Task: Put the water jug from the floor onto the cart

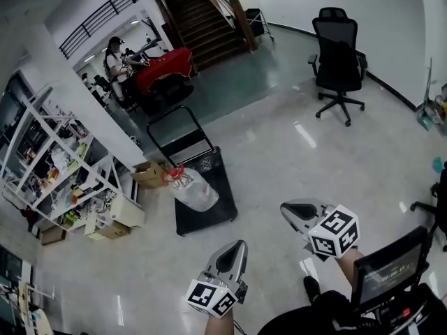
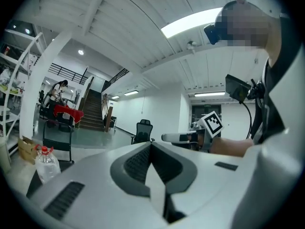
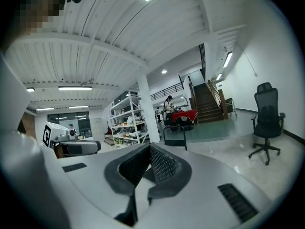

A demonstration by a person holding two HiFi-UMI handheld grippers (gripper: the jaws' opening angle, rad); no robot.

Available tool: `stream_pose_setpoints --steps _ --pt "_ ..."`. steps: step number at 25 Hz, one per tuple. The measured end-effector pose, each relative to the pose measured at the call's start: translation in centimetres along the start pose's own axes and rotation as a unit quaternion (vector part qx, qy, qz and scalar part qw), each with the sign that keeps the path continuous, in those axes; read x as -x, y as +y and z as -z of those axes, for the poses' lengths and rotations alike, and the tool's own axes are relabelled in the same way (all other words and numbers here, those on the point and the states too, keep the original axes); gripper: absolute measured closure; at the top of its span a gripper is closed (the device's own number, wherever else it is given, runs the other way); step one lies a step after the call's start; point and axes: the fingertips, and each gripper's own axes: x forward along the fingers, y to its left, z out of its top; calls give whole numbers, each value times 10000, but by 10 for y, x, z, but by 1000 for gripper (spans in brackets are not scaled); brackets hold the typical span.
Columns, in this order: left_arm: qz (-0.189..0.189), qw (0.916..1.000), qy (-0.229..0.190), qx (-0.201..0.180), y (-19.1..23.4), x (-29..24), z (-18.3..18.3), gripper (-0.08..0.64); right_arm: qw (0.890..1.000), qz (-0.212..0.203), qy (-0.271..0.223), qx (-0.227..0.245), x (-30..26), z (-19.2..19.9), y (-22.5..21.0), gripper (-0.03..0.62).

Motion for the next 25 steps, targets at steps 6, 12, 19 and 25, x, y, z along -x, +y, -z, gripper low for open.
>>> stream_pose_setpoints --steps 6,12,19,25 --pt "228 9989 117 397 -31 86 41 560 9995 182 98 -245 46 48 91 591" --pt "365 9981 177 470 -60 134 45 560 9994 296 193 -60 86 61 155 591" --pt "484 9988 11 42 -143 155 29 560 9994 295 -167 -54 156 61 172 591" --pt "271 9993 193 194 -225 168 49 560 9998 45 -173 -25 235 78 178 591"
